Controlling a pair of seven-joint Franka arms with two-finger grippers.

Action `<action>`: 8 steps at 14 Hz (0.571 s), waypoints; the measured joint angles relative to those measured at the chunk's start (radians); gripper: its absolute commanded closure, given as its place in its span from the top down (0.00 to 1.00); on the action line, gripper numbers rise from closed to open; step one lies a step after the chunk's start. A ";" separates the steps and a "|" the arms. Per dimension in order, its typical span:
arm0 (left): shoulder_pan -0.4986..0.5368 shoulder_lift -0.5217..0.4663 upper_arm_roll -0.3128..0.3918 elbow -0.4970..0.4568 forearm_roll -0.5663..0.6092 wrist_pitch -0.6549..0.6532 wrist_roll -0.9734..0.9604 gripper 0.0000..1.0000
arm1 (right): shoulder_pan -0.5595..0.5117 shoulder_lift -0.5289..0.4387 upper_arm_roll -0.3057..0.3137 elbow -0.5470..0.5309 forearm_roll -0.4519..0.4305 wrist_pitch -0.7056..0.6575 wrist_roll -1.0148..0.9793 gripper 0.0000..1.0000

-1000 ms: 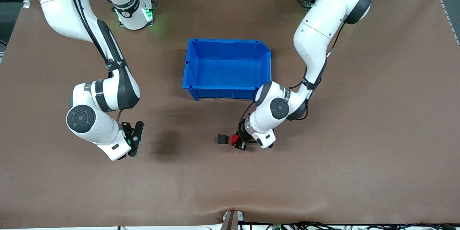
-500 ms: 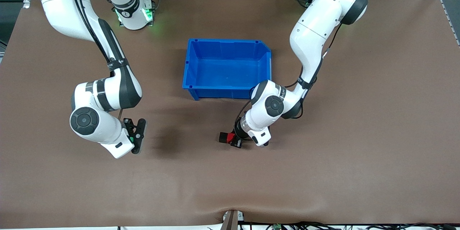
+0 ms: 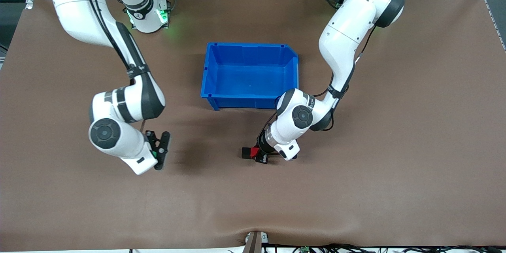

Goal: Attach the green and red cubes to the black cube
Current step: 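Press the red cube against the black cube and open the left gripper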

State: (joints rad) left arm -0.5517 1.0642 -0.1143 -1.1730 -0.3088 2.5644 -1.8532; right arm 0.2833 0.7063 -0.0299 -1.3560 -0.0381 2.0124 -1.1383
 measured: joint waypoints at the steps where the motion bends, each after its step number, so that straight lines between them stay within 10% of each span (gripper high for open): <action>1: 0.000 0.000 0.000 0.000 0.000 0.000 -0.006 0.03 | 0.010 0.013 0.000 0.012 0.018 0.000 0.009 0.00; 6: 0.002 0.002 0.001 0.000 0.000 0.001 -0.012 0.69 | 0.049 0.081 0.000 0.077 0.068 0.002 0.060 0.00; 8: 0.005 0.007 0.003 0.000 0.000 0.003 -0.012 0.70 | 0.067 0.103 0.000 0.098 0.070 0.006 0.099 0.00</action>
State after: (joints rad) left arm -0.5466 1.0707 -0.1115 -1.1731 -0.3090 2.5669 -1.8651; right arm 0.3501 0.8093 -0.0295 -1.2580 0.0322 2.0180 -1.0393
